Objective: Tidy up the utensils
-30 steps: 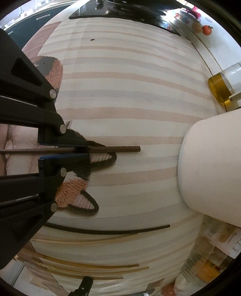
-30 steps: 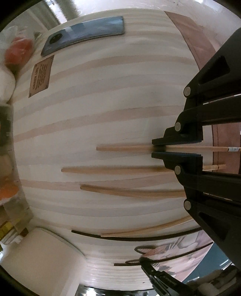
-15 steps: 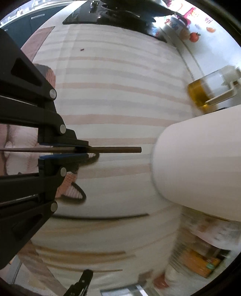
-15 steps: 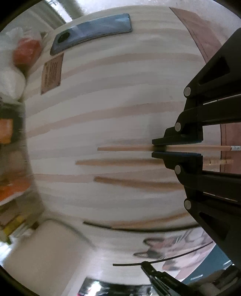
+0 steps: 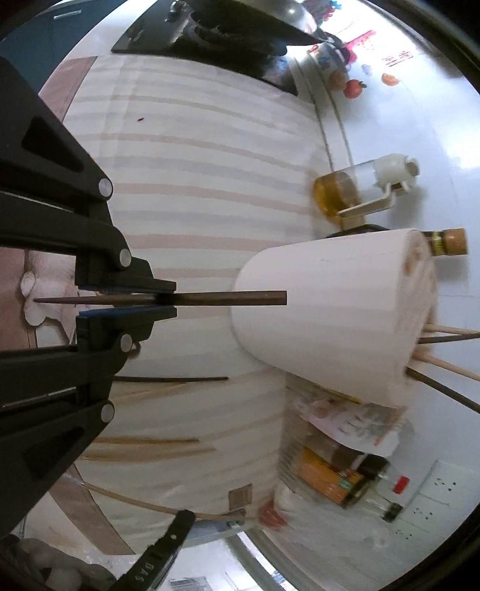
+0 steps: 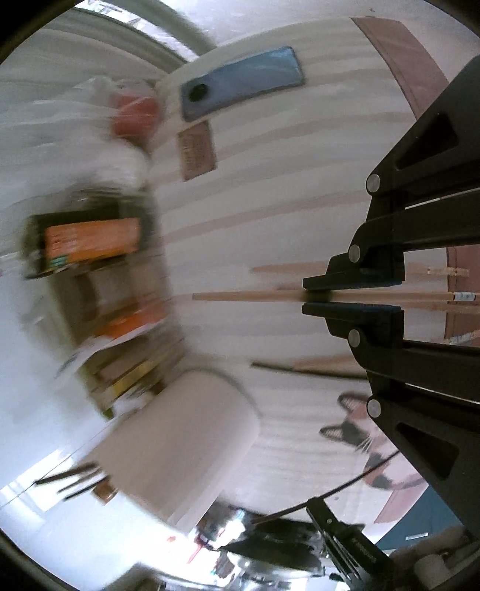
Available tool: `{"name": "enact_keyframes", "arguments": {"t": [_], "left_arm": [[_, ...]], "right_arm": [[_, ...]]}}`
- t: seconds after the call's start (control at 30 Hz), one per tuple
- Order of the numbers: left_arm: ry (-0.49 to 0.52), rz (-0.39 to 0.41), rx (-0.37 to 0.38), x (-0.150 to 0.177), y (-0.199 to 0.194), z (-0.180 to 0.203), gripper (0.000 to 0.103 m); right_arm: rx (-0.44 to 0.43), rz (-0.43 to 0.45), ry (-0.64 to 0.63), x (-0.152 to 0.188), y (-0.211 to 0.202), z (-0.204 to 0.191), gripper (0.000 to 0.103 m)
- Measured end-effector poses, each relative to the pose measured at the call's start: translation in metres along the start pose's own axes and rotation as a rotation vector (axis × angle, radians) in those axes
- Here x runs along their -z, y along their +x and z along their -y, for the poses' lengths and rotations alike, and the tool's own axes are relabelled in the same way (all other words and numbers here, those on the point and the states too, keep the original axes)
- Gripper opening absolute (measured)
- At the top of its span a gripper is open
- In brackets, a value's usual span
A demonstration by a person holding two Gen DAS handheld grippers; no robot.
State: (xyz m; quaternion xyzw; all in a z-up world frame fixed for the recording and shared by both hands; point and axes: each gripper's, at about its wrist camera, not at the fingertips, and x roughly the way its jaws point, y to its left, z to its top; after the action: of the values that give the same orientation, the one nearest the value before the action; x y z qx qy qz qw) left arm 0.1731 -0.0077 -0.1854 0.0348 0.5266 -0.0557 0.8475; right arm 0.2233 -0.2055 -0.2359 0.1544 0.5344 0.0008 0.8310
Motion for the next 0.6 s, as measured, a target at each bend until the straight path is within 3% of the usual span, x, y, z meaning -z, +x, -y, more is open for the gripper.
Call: {"name": "enact_keyframes", "arguments": {"t": [0.3,0.6], "left_arm": [[-0.011,0.108,0.031,-0.021,-0.042,-0.001,0.003],[-0.034,0.277,0.078,-0.068,-0.108,-0.004,0.0]], "right_arm": [[-0.051,0.165,-0.012,-0.025,-0.054,-0.024,0.006],[-0.146,0.344,-0.058,-0.076,-0.11,-0.066,0.006]]}}
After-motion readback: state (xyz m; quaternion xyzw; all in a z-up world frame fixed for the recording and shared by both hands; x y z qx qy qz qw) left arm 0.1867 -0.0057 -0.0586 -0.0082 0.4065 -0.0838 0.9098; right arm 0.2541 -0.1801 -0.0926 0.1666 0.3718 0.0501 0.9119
